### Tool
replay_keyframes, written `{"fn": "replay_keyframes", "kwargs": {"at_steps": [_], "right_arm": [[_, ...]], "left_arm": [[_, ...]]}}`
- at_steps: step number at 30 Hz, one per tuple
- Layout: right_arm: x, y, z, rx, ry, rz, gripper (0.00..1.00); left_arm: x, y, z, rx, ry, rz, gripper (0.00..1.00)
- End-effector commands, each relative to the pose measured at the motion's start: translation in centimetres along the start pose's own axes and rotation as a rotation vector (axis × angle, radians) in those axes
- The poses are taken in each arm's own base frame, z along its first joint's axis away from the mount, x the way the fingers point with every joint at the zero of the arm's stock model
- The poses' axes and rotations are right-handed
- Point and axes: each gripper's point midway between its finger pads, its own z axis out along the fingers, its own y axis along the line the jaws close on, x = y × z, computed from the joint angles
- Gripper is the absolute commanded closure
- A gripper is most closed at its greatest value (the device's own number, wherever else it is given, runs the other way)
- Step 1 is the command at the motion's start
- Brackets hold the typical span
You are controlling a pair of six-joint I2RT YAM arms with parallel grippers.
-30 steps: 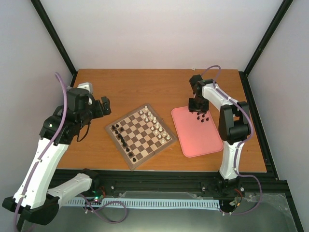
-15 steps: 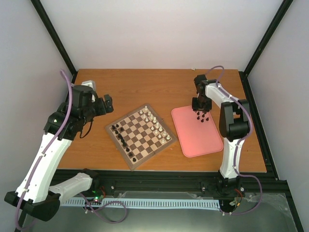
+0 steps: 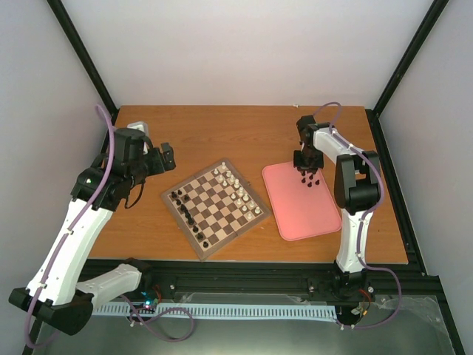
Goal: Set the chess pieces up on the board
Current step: Pick up the chess piece from the storage box, then place the chess piece on the chessboard.
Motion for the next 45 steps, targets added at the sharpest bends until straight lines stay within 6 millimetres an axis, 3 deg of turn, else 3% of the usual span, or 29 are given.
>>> {"fn": "replay_keyframes", "kwargs": {"at_steps": [1, 14, 19, 22, 28, 34, 37, 41, 45], "right_arm": [[-0.6, -0.5, 0.5, 0.009, -0.003, 0.001, 0.79], [-0.7, -0.4, 0.2, -0.001, -0.012, -0.006, 0.97], [-1.6, -0.1, -3.1, -0.014, -0.07, -0.011, 0.97], [-1.4, 1.6, -5.9, -0.028, -0.096, -0.043, 0.97], [1.2, 10.7, -10.6, -0.122, -0.14, -0.179, 0.97], [6.2, 23.7, -11.9, -0.28, -0.119, -0.38, 0.97], [8.6, 28.9, -11.9, -0.327, -0.099, -0.472, 0.97], [11.0, 33.8, -12.4, -0.388, -0.089, -0.555, 0.97], [13.7, 36.3, -11.2, -0.428, -0.033, -0.605, 0.97]], "left_arm": [[-0.9, -0.3, -0.3, 0.016, -0.027, -0.029, 0.0], [-0.8, -0.4, -0.5, 0.025, -0.024, -0.037, 0.0], [-0.7, -0.4, -0.8, 0.031, -0.025, -0.038, 0.0], [-0.6, -0.4, -1.0, 0.038, -0.027, -0.04, 0.0], [-0.3, -0.1, -1.5, 0.041, -0.025, -0.043, 0.0], [0.3, 0.1, -2.0, 0.046, -0.018, -0.041, 0.0], [0.5, 0.2, -2.1, 0.047, -0.016, -0.035, 0.0], [0.9, 0.5, -2.4, 0.045, -0.012, -0.03, 0.0], [1.2, 0.8, -2.7, 0.046, -0.017, -0.036, 0.0]]}}
